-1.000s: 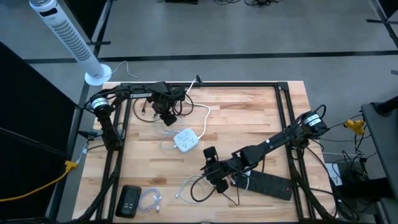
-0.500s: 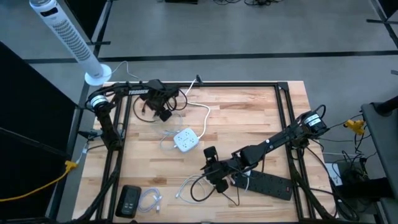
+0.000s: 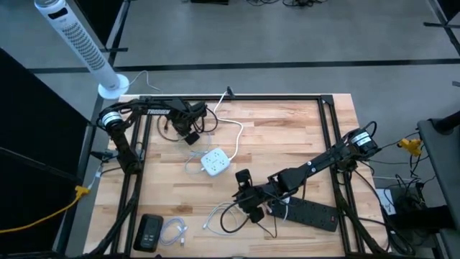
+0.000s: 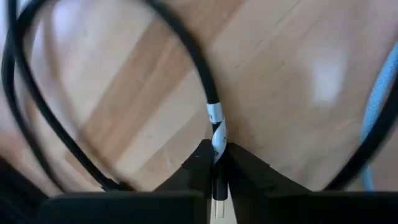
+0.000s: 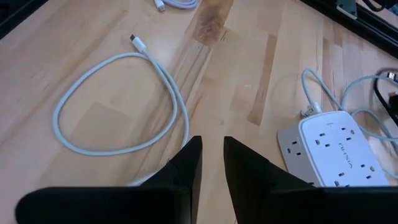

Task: Plug in charger cables
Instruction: Insert the black charger cable into the white outlet

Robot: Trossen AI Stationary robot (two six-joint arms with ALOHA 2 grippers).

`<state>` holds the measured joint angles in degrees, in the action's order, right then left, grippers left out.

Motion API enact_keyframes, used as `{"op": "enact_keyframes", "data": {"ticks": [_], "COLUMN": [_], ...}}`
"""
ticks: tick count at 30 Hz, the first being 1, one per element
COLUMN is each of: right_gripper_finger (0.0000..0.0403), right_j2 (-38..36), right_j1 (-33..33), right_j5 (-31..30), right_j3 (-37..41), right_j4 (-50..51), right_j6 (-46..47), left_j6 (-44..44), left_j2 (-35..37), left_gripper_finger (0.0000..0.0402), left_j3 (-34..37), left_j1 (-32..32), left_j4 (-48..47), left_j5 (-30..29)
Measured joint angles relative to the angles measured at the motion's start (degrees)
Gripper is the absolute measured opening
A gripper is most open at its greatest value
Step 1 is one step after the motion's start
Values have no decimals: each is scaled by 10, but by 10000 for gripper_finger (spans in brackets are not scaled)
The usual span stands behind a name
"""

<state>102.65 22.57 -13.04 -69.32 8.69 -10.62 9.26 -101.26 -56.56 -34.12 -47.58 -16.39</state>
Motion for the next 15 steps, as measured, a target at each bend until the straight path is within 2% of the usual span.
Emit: {"op": "enact_keyframes", "data": {"ticks": [5, 11, 15], "right_gripper_finger": [48, 45, 39], "right_j2": [-1, -24, -32], "right_j1": [0, -1, -5], "right_j5": [-8, -128, -146], "right_j3": [0, 0, 0], "right_j4": [33, 121, 138], "right_j6": [-20, 17, 42], "left_j6": [2, 12, 6], "left_j2": [59, 181, 275], "left_gripper_finger": [20, 20, 20], "left_j3": [-1, 0, 13], "left_j1": [50, 122, 205], "left_j4": [11, 25, 85], "left_j5": [-12, -36, -41]}}
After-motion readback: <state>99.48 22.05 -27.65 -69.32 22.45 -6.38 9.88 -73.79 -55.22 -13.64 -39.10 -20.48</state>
